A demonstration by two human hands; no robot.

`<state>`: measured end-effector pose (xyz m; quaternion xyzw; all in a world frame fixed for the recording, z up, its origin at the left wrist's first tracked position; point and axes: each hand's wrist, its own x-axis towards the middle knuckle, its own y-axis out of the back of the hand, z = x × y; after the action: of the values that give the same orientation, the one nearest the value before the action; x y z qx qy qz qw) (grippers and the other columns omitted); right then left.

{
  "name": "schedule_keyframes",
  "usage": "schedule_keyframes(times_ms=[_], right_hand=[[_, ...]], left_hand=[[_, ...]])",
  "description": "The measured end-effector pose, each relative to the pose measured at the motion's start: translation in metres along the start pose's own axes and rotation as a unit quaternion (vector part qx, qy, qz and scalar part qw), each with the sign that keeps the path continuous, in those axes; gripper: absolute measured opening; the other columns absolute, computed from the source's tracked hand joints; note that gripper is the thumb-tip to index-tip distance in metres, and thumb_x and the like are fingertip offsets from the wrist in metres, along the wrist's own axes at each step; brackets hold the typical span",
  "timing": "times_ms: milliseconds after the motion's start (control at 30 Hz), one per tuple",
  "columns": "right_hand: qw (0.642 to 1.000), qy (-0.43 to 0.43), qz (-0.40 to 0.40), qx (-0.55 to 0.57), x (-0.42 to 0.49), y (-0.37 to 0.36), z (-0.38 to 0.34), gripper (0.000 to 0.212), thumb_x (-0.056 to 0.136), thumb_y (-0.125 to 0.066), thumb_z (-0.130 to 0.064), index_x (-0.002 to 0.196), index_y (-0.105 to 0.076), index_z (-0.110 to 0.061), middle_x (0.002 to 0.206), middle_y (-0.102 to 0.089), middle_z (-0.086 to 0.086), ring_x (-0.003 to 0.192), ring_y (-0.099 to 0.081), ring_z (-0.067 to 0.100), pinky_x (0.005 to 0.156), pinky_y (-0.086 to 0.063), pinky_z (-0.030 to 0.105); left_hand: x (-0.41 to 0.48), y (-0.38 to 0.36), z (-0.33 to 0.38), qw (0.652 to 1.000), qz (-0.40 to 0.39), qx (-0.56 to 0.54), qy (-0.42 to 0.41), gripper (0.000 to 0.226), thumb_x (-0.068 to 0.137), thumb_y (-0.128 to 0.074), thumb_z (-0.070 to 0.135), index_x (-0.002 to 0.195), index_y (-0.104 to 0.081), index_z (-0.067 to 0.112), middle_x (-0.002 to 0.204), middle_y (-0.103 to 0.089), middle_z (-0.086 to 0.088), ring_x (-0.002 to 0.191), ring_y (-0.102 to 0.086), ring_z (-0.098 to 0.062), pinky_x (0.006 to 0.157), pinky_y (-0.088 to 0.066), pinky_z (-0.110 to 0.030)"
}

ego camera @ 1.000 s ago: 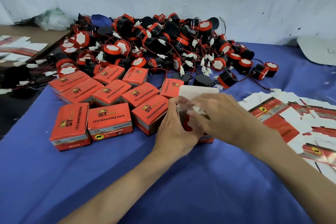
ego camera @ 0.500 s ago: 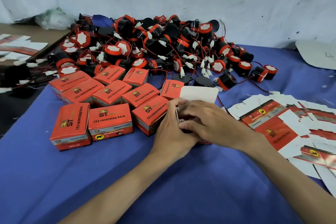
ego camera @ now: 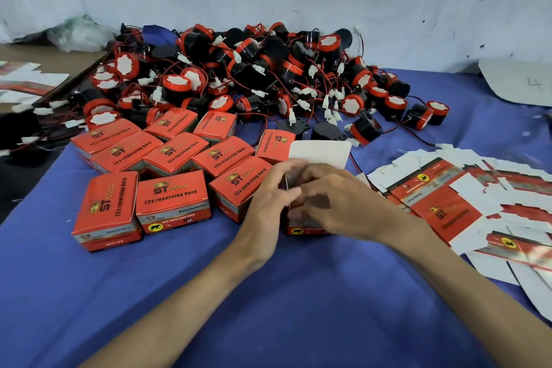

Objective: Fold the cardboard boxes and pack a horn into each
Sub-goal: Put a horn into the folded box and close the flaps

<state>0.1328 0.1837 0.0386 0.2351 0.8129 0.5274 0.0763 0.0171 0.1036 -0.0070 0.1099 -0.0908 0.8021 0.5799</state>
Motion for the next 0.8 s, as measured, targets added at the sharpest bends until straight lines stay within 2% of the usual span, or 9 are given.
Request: schedule_keyframes(times_ms=[167,267,367,467,533,600,667,733,800], right_hand=[[0.998,0.043,0.004,-0.034,-0.007,0.002,-0.001,0.013,0.088,-0.064,-0.029,0.091,-0.076,-0.026,0.105,-0.052,-0.005,0.105,-0.045,0.006,0.083,-0.046,0.035],[0.99,0.078,0.07,-0.091,-0.011,-0.005,-0.003,0.015,0.084,-0.063,-0.018,0.083,-0.078,-0.022,0.096,-0.058,0.002,0.098,-0.053,0.016,0.07,-0.041,0.022],[0.991,0.065,0.117,-0.028,-0.013,-0.013,-0.006,0.014,0.076,-0.065,-0.002,0.074,-0.076,-0.011,0.088,-0.061,0.006,0.084,-0.058,0.023,0.071,-0.045,0.028],[0.986,0.101,0.086,-0.097,-0.016,-0.012,-0.003,0.017,0.079,-0.06,-0.013,0.074,-0.076,-0.013,0.091,-0.06,0.006,0.09,-0.053,0.021,0.079,-0.04,0.02],[0.98,0.12,0.115,-0.111,-0.02,-0.009,0.002,0.023,0.085,-0.056,-0.02,0.078,-0.075,-0.012,0.097,-0.06,0.007,0.092,-0.052,0.02,0.078,-0.044,0.026],[0.948,0.116,0.283,-0.089,-0.025,-0.009,0.01,0.019,0.086,-0.055,-0.011,0.082,-0.072,-0.005,0.101,-0.058,0.013,0.094,-0.054,0.024,0.079,-0.046,0.03],[0.901,0.051,0.429,-0.037,-0.032,-0.007,0.021,0.017,0.085,-0.053,-0.009,0.092,-0.068,-0.004,0.102,-0.053,0.014,0.098,-0.052,0.023,0.081,-0.044,0.026],[0.894,-0.012,0.432,0.119,-0.04,-0.009,0.033,0.015,0.084,-0.052,-0.014,0.093,-0.063,-0.011,0.099,-0.057,0.003,0.093,-0.056,0.018,0.078,-0.045,0.024],[0.914,-0.015,0.347,0.212,-0.048,-0.015,0.039,0.017,0.085,-0.052,-0.016,0.091,-0.068,-0.016,0.094,-0.068,-0.007,0.091,-0.063,0.012,0.078,-0.048,0.025]], left_hand=[[0.001,-0.004,-0.002,0.999,0.024,0.027,-0.007,0.032,0.092,-0.036,0.026,0.115,-0.057,0.022,0.119,-0.061,0.001,0.111,-0.054,0.0,0.09,-0.038,-0.009],[0.002,-0.003,-0.004,0.999,0.025,0.036,-0.007,0.032,0.092,-0.037,0.027,0.115,-0.058,0.022,0.119,-0.061,0.0,0.112,-0.055,-0.004,0.091,-0.039,-0.012],[0.003,-0.003,-0.004,0.999,0.03,0.04,-0.014,0.035,0.092,-0.036,0.027,0.117,-0.059,0.016,0.118,-0.062,0.0,0.112,-0.056,-0.005,0.091,-0.04,-0.012],[0.002,-0.004,-0.004,0.998,0.037,0.045,-0.031,0.035,0.095,-0.034,0.025,0.116,-0.059,0.013,0.117,-0.062,-0.002,0.112,-0.056,-0.006,0.093,-0.039,-0.014],[0.002,-0.005,-0.003,0.998,0.041,0.043,-0.028,0.036,0.096,-0.033,0.027,0.115,-0.06,0.012,0.116,-0.063,-0.003,0.112,-0.056,-0.01,0.096,-0.041,-0.019],[0.003,-0.005,-0.003,0.997,0.037,0.068,-0.024,0.031,0.096,-0.039,0.031,0.115,-0.061,0.018,0.117,-0.062,-0.001,0.113,-0.056,-0.01,0.097,-0.042,-0.023],[0.003,-0.005,-0.006,0.991,0.037,0.122,-0.032,0.02,0.095,-0.053,0.029,0.115,-0.058,0.029,0.118,-0.059,0.007,0.112,-0.053,-0.003,0.097,-0.041,-0.02],[0.005,-0.006,-0.007,0.988,0.04,0.141,-0.042,0.038,0.091,-0.062,0.01,0.117,-0.051,0.036,0.123,-0.056,0.008,0.116,-0.05,-0.004,0.101,-0.041,-0.028],[0.006,-0.008,-0.006,0.991,0.045,0.114,-0.046,0.065,0.089,-0.059,-0.002,0.128,-0.036,0.044,0.134,-0.05,0.001,0.123,-0.048,-0.012,0.106,-0.04,-0.039]])
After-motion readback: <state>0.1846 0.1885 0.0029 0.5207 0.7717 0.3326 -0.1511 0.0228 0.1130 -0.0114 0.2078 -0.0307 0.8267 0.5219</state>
